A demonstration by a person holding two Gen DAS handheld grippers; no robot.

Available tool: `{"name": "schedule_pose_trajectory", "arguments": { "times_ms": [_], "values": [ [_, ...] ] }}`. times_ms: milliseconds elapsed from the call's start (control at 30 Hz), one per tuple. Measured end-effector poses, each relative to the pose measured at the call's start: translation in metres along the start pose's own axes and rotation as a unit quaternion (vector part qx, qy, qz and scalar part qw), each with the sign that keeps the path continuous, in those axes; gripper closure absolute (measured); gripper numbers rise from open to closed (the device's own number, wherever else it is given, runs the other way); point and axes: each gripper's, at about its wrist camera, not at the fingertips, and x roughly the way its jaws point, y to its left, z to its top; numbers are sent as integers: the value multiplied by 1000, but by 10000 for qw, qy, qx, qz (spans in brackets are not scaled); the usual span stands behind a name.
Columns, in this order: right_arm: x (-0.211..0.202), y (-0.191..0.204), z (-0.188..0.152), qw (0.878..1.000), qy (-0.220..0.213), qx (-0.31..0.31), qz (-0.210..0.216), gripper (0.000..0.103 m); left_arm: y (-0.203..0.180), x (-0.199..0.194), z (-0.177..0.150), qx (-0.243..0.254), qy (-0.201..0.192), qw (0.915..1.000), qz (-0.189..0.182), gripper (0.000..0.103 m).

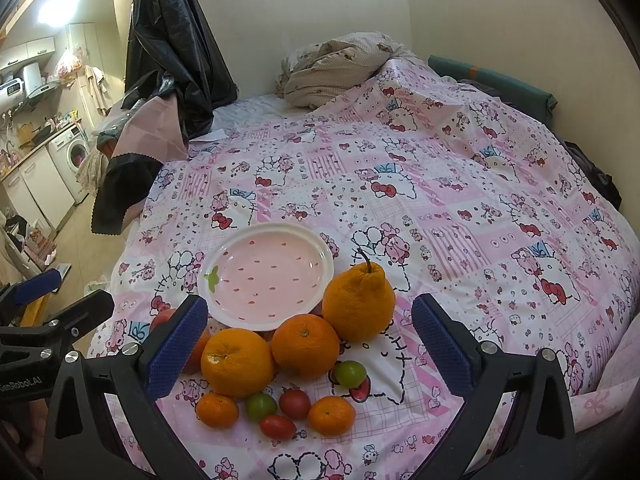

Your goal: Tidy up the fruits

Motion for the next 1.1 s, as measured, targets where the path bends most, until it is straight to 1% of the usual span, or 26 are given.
{"name": "schedule_pose_trajectory", "arguments": {
  "times_ms": [767,833,967,1000,1033,1100],
  "values": [
    [4,-3,0,10000,65,56,3,0,1,1,0,-31,39,10000,25,0],
    [7,-9,-2,9997,158,143,-87,0,2,3,0,-39,98,9999,39,0],
    [15,-33,-3,9968,503,567,-237,0,4,7,0,-72,202,9997,85,0],
    [18,-43,-3,9949,626,742,-291,0,5,8,0,-88,230,9997,93,0],
    [24,-51,-4,9913,906,912,-283,0,6,9,-1,-106,261,9996,99,0],
    [34,-64,-7,9851,1257,1170,-60,0,7,11,-1,-125,353,9992,157,0]
  ]
}}
